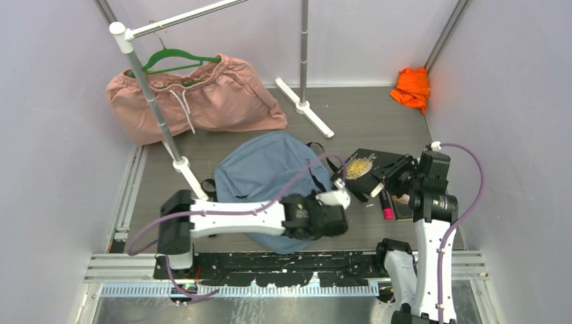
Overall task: Pack the student bag
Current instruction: Place the book in the student bag.
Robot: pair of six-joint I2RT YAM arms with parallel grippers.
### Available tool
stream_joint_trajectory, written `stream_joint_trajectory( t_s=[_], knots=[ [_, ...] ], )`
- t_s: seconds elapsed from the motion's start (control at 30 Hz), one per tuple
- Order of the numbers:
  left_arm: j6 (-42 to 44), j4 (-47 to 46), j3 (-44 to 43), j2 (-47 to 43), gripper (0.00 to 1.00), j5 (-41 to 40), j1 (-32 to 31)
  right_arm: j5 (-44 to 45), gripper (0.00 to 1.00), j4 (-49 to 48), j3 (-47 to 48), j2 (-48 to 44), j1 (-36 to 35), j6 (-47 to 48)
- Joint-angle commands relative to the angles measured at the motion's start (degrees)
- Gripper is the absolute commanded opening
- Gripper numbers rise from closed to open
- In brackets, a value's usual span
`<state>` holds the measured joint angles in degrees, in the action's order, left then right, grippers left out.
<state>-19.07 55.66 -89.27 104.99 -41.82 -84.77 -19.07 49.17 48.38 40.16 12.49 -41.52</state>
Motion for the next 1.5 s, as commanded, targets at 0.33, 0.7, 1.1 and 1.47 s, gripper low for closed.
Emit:
stream_joint_trajectory(
  t_s=[0.33,0.7,1.1,1.47],
  knots=[
    [-7.07,-13.21,1.33,-30.00,0.00,26.13,23.78,-16.56,0.01,-6.55,7.90,-4.04,-3.08,-1.51],
    [-7.47,-12.50,-12.64,-18.42,0.00,36.14,25.10,-25.74,0.01,-7.17,4.43,-10.20,-8.07,-5.14],
    [-10.05,-8.43,-24.65,-8.99,0.00,38.20,25.54,-22.23,0.01,0.37,-4.91,-16.15,-8.10,-2.79],
    [-11.64,-11.24,-19.57,-11.15,0.00,45.14,26.17,-19.74,0.01,-29.13,-19.62,-16.59,-10.47,-17.78]
  ],
)
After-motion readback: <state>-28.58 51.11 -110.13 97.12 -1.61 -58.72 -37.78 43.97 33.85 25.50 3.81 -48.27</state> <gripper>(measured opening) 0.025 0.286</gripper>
